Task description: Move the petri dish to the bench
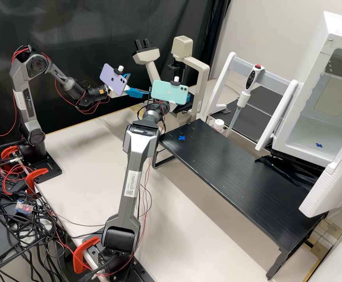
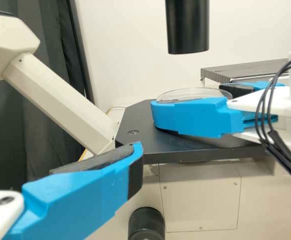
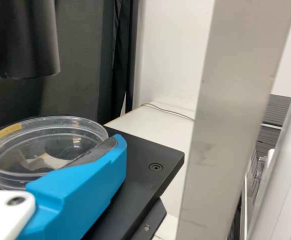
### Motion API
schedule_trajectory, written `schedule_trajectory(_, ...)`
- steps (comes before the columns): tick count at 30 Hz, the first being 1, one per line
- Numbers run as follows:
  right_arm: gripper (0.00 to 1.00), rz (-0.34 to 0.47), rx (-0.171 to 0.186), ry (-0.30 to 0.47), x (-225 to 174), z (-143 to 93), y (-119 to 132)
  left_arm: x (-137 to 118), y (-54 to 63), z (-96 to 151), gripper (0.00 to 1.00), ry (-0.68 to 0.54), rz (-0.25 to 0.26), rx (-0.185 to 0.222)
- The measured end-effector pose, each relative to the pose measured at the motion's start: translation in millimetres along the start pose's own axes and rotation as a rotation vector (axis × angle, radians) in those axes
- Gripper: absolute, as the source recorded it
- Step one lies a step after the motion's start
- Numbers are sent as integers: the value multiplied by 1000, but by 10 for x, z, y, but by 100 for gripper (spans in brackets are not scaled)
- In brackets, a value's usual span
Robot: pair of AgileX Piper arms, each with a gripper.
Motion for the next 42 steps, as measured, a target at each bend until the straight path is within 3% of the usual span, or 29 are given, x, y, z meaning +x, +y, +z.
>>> schedule_trajectory(18, 0, -3, -3, 21, -137, 108, 13, 0, 0, 0, 100, 0, 0, 0)
schedule_trajectory(30, 0, 86, 4, 89, -705, 167, 153, 0, 0, 0, 100, 0, 0, 0)
schedule_trajectory(42, 0, 128, 3, 63, -1188, 368, 220, 0, 0, 0, 100, 0, 0, 0)
